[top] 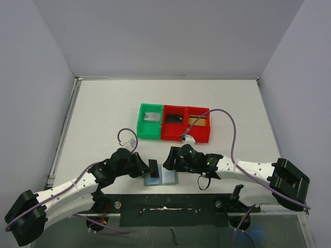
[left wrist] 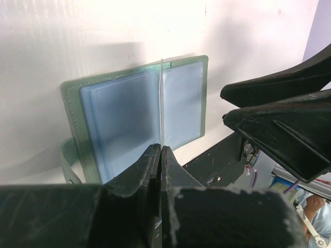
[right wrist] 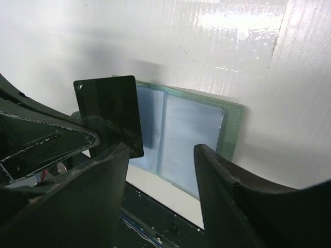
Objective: Take the credit cards out of the card holder
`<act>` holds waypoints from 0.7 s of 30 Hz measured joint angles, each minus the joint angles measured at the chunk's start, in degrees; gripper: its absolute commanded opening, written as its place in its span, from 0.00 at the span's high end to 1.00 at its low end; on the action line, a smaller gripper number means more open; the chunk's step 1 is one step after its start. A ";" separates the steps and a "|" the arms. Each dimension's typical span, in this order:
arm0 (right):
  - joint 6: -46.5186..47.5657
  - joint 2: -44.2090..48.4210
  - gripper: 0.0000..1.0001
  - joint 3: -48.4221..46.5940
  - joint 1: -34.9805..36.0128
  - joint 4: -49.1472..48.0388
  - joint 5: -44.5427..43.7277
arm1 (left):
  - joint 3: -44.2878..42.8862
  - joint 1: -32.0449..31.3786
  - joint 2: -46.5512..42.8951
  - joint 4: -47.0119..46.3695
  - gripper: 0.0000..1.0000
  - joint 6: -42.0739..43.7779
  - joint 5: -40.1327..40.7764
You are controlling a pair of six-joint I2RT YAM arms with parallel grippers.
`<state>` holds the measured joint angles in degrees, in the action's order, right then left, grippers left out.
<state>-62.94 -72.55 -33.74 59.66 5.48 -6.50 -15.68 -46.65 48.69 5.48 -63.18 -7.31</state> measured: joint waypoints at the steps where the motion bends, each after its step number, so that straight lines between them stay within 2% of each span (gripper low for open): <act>1: -0.02 0.44 0.38 0.00 0.00 0.09 -0.13 | -0.15 0.02 0.00 0.04 1.00 0.13 0.00; 6: -0.11 3.69 0.23 0.85 -0.02 -1.14 -0.81 | -0.76 0.02 -0.50 -0.17 1.00 0.72 -0.07; 10: -1.01 8.17 0.18 5.49 -0.15 -6.19 -1.64 | -0.63 0.02 -2.01 -2.29 1.00 0.17 -0.52; 15: -2.69 13.46 0.16 12.85 -1.36 -12.74 -2.08 | 2.12 0.07 -4.55 -9.62 1.00 -2.99 -1.79; 21: -3.56 19.80 0.26 21.51 -5.88 -25.57 2.38 | 7.65 0.24 -6.12 -17.46 1.00 -7.65 -3.06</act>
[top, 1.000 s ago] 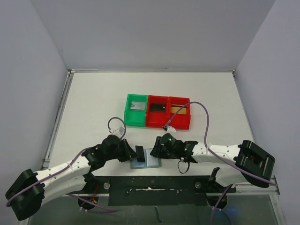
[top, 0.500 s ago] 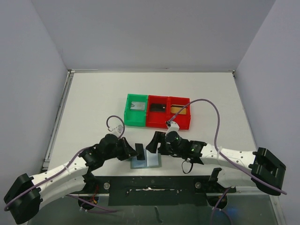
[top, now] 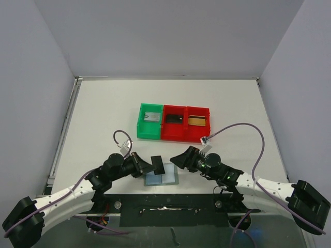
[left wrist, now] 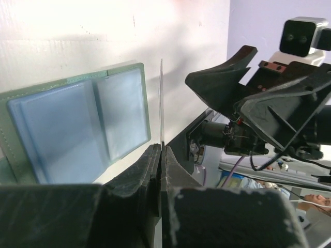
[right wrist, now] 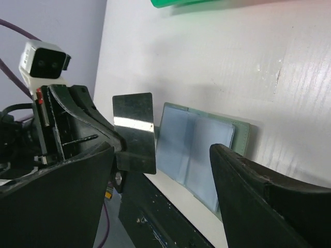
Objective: Take the credit cards out of the card holder
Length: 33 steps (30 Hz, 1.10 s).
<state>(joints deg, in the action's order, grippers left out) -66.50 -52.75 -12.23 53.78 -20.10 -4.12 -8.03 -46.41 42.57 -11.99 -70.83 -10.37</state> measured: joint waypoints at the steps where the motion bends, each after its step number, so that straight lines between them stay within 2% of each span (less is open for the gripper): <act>1: -0.55 0.39 0.27 1.40 -0.90 -2.36 1.14 | 0.61 0.02 -0.13 -0.90 1.00 -0.63 -0.26; 6: -3.48 0.17 0.31 5.40 -4.68 -8.87 5.73 | 0.72 0.02 -0.24 -2.97 1.00 -1.01 -1.05; 17: -2.95 -5.97 0.36 3.13 -6.21 -15.08 14.29 | -0.17 0.02 2.95 -8.39 1.00 -0.09 -3.93; 33: -4.11 -14.78 0.57 1.36 -7.37 -28.61 24.57 | -0.15 0.02 1.01 -15.45 1.00 -0.07 -5.90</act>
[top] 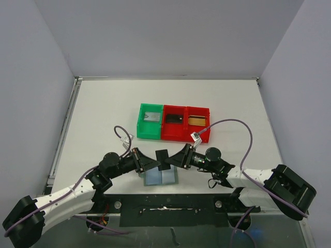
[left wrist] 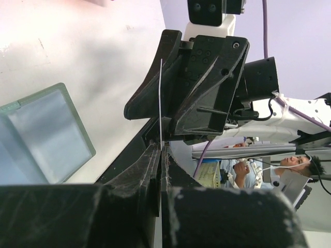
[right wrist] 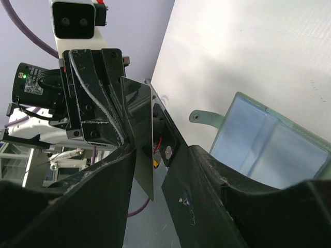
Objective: Take the credit cards out of the card holder
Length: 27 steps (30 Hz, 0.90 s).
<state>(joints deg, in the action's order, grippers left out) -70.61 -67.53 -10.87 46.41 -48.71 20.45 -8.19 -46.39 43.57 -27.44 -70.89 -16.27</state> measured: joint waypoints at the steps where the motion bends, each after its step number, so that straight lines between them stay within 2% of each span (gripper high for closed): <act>1: -0.11 -0.17 0.58 -0.02 -0.02 -0.42 0.33 | 0.07 0.00 -0.15 -0.26 1.00 0.00 -0.11; 8: -0.44 -0.42 0.67 -0.07 -1.79 -2.27 3.02 | 0.11 0.00 -0.26 -1.11 1.00 -0.02 -0.61; 13: -0.28 -0.02 0.69 -0.09 -4.13 -2.25 5.68 | 0.11 0.00 0.79 -2.51 1.00 0.00 -1.66; 20: -0.35 0.04 0.79 -0.96 -4.48 -3.45 8.92 | 0.11 0.00 3.50 -5.03 1.00 -0.04 -3.93; 27: -2.03 -3.69 0.96 -1.09 -4.72 -9.29 11.80 | 0.11 0.02 3.80 -6.86 1.00 -0.48 -4.79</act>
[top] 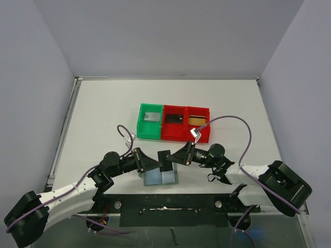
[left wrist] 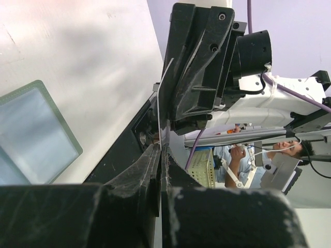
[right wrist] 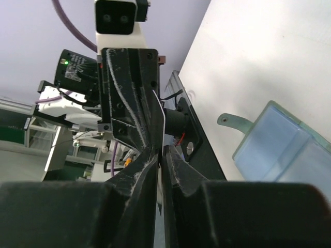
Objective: Take the credit cards out of the card holder
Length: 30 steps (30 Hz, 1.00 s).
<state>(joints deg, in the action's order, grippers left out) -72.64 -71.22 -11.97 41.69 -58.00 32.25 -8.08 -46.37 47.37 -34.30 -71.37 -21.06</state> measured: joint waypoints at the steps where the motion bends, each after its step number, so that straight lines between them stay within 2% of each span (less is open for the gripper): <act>1: -0.55 -0.39 0.98 0.00 -0.13 -1.22 0.42 | 0.00 0.04 0.00 -0.02 1.00 0.00 0.00; 9: -1.33 -0.72 1.00 0.00 -0.46 -3.69 1.31 | 0.00 0.09 -0.11 -0.68 0.97 -0.20 -0.04; 12: -1.33 -0.66 1.00 0.00 -0.46 -3.69 1.31 | 0.00 0.09 -0.15 -0.61 0.88 -0.13 -0.04; 19: -0.96 0.00 1.00 -0.04 -0.35 -3.17 1.84 | -0.57 0.09 -1.07 3.02 0.54 1.29 0.02; 24: 2.08 4.46 1.00 -0.50 -0.35 3.63 0.17 | -5.27 0.04 -3.65 15.56 0.34 5.90 2.36; 26: 4.52 8.15 1.00 -1.09 -0.35 8.96 -1.77 | -9.09 0.04 -5.07 23.74 0.32 9.03 4.96; 30: 12.48 17.62 1.00 -5.25 0.33 26.53 -9.68 | -16.92 0.37 -6.38 37.88 0.31 16.33 10.34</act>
<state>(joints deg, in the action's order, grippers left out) -60.16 -53.60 -17.21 42.02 -31.46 22.57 -24.99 -46.00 40.99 3.57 -55.05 -10.72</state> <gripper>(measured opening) 0.030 0.680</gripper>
